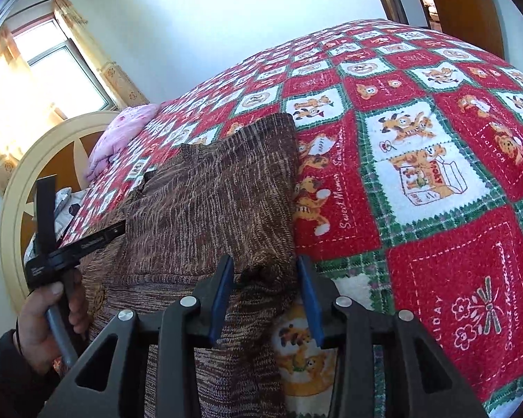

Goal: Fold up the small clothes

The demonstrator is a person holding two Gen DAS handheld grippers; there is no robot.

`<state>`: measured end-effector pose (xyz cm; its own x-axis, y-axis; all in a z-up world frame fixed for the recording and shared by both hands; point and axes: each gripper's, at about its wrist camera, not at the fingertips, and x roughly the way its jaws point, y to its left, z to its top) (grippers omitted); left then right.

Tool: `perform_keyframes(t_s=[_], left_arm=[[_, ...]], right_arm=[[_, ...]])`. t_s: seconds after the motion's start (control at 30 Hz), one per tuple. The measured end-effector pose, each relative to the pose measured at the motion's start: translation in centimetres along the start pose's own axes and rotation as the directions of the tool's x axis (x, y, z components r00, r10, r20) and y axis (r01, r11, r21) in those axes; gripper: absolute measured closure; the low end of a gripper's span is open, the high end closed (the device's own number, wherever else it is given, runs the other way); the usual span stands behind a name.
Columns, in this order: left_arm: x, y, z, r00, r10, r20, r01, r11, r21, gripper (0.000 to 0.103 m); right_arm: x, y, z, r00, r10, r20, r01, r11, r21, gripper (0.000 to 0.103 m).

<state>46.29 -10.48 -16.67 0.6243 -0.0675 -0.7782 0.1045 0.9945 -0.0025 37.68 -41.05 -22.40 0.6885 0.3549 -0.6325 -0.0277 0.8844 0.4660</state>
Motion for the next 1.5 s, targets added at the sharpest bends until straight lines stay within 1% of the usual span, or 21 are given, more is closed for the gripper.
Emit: perform_keyframes(t_s=[0.1,0.17,0.23,0.3,0.4,0.43,0.5,0.53,0.6,0.67,0.7,0.77,0.87,0.97,1.1,1.17,1.23,1.3,1.33,1.4,1.5], left_arm=[[0.0,-0.3,0.2,0.999,0.050,0.013,-0.050,0.999,0.020,0.096],[0.4,-0.1,0.4,0.997,0.083,0.009,-0.083,0.996,0.033,0.097],[0.9,0.0,0.6,0.995,0.103,0.007,-0.103,0.993,0.051,0.097],[1.3,0.1,0.9,0.994,0.107,0.010,-0.107,0.993,0.054,0.096],[2.1,0.2,1.2,0.992,0.126,0.009,-0.126,0.990,0.063,0.096],[2.1,0.1,1.2,0.991,0.130,0.010,-0.130,0.989,0.066,0.096],[1.8,0.2,1.3,0.991,0.133,0.015,-0.134,0.989,0.064,0.094],[1.1,0.7,1.3,0.992,0.126,0.020,-0.127,0.991,0.046,0.089],[0.0,1.6,1.0,0.995,0.093,0.026,-0.094,0.996,0.011,0.085],[-0.7,2.3,0.5,0.996,0.092,0.023,-0.091,0.996,-0.020,0.055],[-1.3,2.8,0.1,0.996,0.090,0.026,-0.089,0.996,-0.031,0.053],[-2.1,3.1,-0.6,0.996,0.082,0.030,-0.082,0.996,-0.022,0.052],[-3.7,3.9,-2.1,0.997,0.068,0.038,-0.067,0.997,-0.028,0.051],[-5.2,5.3,-3.5,0.997,0.064,0.052,-0.062,0.997,-0.038,0.042],[-6.7,8.7,-4.8,0.992,0.113,0.061,-0.109,0.992,-0.064,0.042],[-7.3,10.8,-5.1,0.988,0.137,0.064,-0.131,0.987,-0.095,0.040],[-7.7,12.7,-5.6,0.984,0.169,0.061,-0.161,0.979,-0.124,0.036],[-7.9,15.1,-6.2,0.979,0.199,0.046,-0.189,0.969,-0.161,0.035],[-8.0,16.3,-6.6,0.977,0.212,0.037,-0.202,0.963,-0.179,0.035],[-8.1,18.0,-7.3,0.974,0.227,0.026,-0.217,0.954,-0.206,0.035],[-8.1,20.8,-8.2,0.963,0.268,0.007,-0.259,0.937,-0.235,0.035]], right_arm=[[-1.8,0.4,0.0,0.993,-0.041,0.108,0.042,0.999,-0.008,0.051],[-2.0,1.6,0.0,0.992,-0.022,0.120,0.030,0.997,-0.068,0.048],[-0.9,2.5,0.1,0.998,-0.016,0.063,0.023,0.992,-0.121,0.048],[0.9,2.9,0.1,0.998,-0.047,-0.040,0.041,0.989,-0.146,0.047],[1.1,3.7,0.1,0.994,-0.069,-0.080,0.051,0.977,-0.206,0.046],[0.6,3.8,0.2,0.994,-0.080,-0.072,0.062,0.974,-0.219,0.046],[-0.6,3.7,0.3,0.996,-0.087,0.001,0.085,0.976,-0.202,0.046],[-1.3,4.1,0.6,0.994,-0.093,0.064,0.104,0.973,-0.207,0.046],[-1.5,5.3,0.9,0.990,-0.090,0.112,0.115,0.963,-0.243,0.046],[-0.6,6.4,0.5,0.995,-0.069,0.074,0.089,0.948,-0.304,0.046],[0.4,6.9,0.3,0.998,-0.055,0.012,0.056,0.946,-0.320,0.046],[2.1,7.3,-0.6,0.993,0.001,-0.120,-0.038,0.951,-0.307,0.045],[1.9,10.4,-2.3,0.983,0.014,-0.185,-0.095,0.894,-0.437,0.045],[1.3,12.9,-2.6,0.987,0.020,-0.159,-0.097,0.864,-0.493,0.045],[2.0,15.7,-1.5,0.992,0.056,-0.113,-0.105,0.862,-0.496,0.045],[3.8,16.9,-1.8,0.985,0.066,-0.157,-0.135,0.866,-0.481,0.045],[6.4,17.7,-3.1,0.970,0.049,-0.239,-0.162,0.862,-0.480,0.043],[6.8,18.9,-4.2,0.977,0.035,-0.208,-0.143,0.835,-0.531,0.043],[6.6,19.4,-4.7,0.974,0.059,-0.219,-0.172,0.821,-0.544,0.043],[6.3,19.7,-5.1,0.959,0.134,-0.250,-0.250,0.813,-0.525,0.043],[6.2,19.8,-5.7,0.961,0.130,-0.242,-0.245,0.807,-0.538,0.043]])
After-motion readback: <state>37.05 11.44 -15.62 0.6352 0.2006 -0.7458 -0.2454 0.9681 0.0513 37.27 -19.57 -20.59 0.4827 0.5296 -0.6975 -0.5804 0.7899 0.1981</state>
